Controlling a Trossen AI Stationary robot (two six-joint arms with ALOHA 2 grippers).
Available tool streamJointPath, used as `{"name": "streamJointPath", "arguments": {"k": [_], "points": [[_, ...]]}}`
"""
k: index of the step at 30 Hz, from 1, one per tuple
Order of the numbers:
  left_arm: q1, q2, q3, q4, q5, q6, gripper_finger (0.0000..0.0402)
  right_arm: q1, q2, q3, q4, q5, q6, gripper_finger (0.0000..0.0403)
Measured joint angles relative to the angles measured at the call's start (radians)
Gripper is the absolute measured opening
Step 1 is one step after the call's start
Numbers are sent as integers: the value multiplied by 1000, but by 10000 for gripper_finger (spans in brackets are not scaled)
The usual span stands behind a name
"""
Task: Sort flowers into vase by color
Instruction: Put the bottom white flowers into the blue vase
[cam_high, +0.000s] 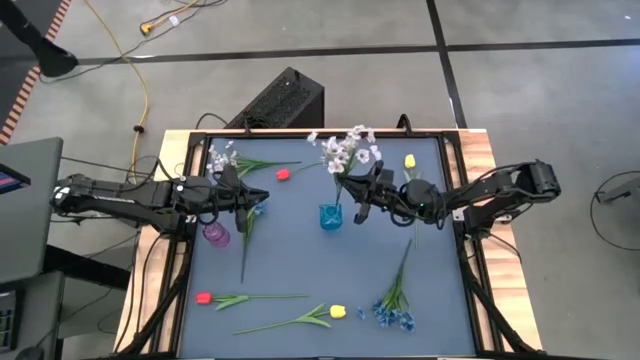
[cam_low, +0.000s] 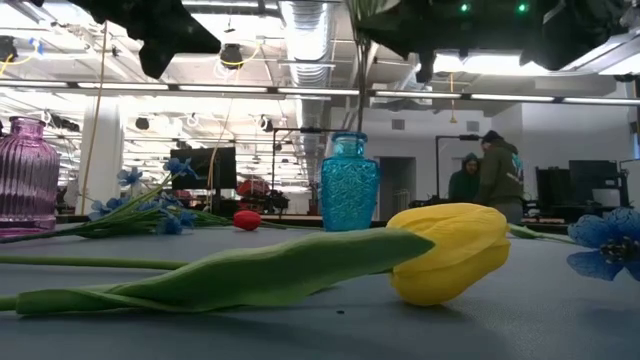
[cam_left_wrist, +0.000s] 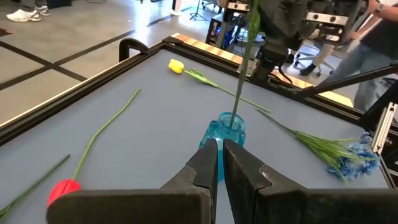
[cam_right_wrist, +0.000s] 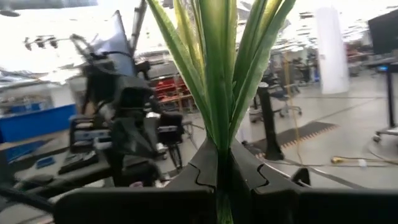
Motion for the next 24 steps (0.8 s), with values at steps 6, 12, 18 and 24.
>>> {"name": "streamJointPath", "arguments": {"k": [6,12,18,24], "points": [[0,0,0,0,-22,2,12,-3,63,2,46,5,5,36],[0,0,0,-1,-21,1,12,6,126,16,50,4,48,45],[0,0,0,-4,-20,0,12,22,140,16,49,1,49,49],[0,0,0,-9,-21,0,12,26,121,16,7,1,69,51]]}}
